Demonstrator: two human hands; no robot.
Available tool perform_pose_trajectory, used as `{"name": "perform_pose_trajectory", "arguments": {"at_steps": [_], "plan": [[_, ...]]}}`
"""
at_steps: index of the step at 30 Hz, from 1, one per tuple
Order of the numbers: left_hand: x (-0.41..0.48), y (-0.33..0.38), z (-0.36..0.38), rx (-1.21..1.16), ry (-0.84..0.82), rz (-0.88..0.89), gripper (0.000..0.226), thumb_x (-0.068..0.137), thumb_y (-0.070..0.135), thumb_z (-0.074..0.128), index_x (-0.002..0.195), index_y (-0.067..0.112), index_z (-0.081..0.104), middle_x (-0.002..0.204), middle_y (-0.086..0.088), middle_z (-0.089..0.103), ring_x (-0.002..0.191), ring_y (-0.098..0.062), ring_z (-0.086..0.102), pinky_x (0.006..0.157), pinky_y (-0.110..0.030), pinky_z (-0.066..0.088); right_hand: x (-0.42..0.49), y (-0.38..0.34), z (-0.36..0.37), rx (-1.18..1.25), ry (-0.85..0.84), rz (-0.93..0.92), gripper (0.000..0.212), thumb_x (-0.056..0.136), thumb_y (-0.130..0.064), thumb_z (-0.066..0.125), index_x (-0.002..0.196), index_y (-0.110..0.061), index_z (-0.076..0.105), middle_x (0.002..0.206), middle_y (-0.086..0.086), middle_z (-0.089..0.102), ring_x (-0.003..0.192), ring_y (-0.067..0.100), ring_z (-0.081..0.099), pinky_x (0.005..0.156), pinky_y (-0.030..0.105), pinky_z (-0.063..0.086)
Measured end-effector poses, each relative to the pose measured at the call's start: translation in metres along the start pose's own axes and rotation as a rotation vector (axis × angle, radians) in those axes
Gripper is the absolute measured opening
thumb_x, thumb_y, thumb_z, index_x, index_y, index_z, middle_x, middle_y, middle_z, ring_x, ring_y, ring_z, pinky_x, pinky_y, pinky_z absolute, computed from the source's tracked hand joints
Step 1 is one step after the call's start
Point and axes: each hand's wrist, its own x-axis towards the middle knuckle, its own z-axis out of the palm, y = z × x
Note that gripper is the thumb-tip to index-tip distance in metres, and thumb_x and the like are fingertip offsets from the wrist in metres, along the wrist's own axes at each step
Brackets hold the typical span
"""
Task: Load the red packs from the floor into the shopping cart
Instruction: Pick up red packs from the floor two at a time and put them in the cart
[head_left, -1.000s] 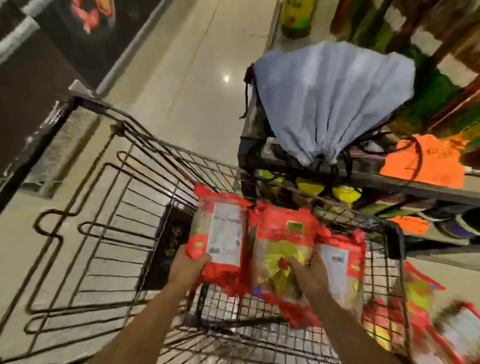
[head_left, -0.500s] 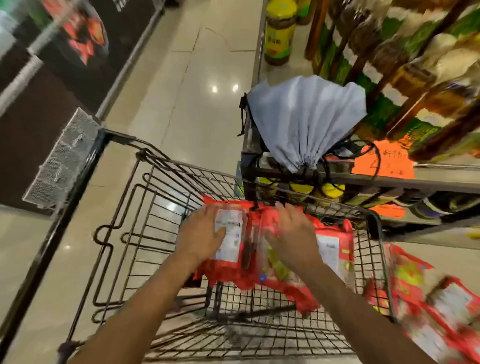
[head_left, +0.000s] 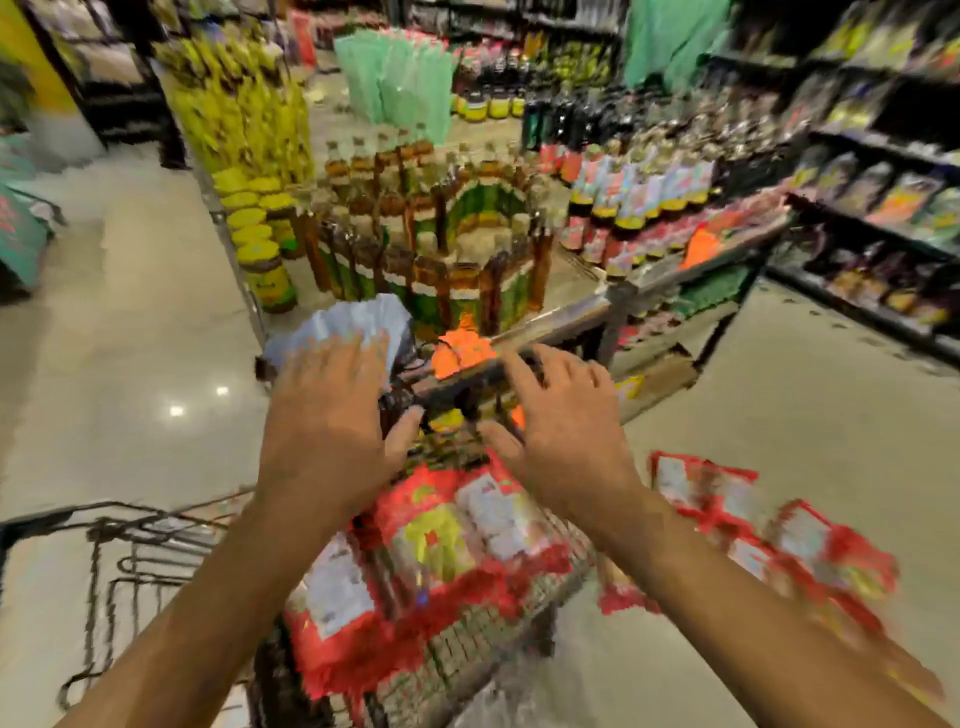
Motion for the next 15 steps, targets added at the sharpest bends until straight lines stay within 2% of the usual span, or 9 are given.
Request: {"name": "perform_pose_trajectory", "arguments": {"at_steps": [4, 8, 13, 15], "plan": [[-0.001, 0.093, -0.017, -0.109, 0.006, 0.226, 0.074, 0.09, 0.056, 0.053, 0.145, 0.008, 0.046, 0.143, -0.02, 0.054, 0.129, -0.041, 0.051, 0.106, -0.054, 0.043, -0.09, 0.072, -0.051, -0.16, -0.016, 0.252, 0.072, 0.084, -0.065, 0.045, 0.143, -0.023, 0.047, 0.14, 0.011, 0.055, 0.126, 0.034, 0.051, 0.1, 0.049, 0.042], [-0.017, 0.208, -0.037, -0.207, 0.035, 0.499, 0.075, 0.087, 0.056, 0.059, 0.146, 0.011, 0.045, 0.141, -0.017, 0.055, 0.127, -0.039, 0.052, 0.105, -0.051, 0.043, -0.19, 0.146, -0.105, -0.256, 0.031, 0.544, 0.076, 0.083, -0.066, 0.042, 0.146, -0.023, 0.043, 0.147, 0.013, 0.05, 0.128, 0.036, 0.05, 0.104, 0.05, 0.039], [-0.053, 0.335, -0.066, -0.244, 0.041, 0.718, 0.079, 0.086, 0.063, 0.037, 0.148, 0.013, 0.042, 0.146, -0.014, 0.052, 0.134, -0.036, 0.048, 0.11, -0.051, 0.039, -0.311, 0.211, -0.153, -0.265, 0.126, 0.811, 0.073, 0.089, -0.065, 0.046, 0.148, -0.022, 0.041, 0.151, 0.013, 0.045, 0.137, 0.033, 0.042, 0.111, 0.052, 0.032], [-0.07, 0.388, -0.073, -0.247, 0.049, 0.797, 0.08, 0.087, 0.063, 0.037, 0.15, 0.013, 0.04, 0.151, -0.013, 0.048, 0.137, -0.035, 0.046, 0.112, -0.051, 0.037, -0.361, 0.237, -0.169, -0.268, 0.147, 0.903, 0.073, 0.09, -0.065, 0.047, 0.15, -0.023, 0.039, 0.153, 0.011, 0.043, 0.14, 0.031, 0.039, 0.113, 0.051, 0.03]]}}
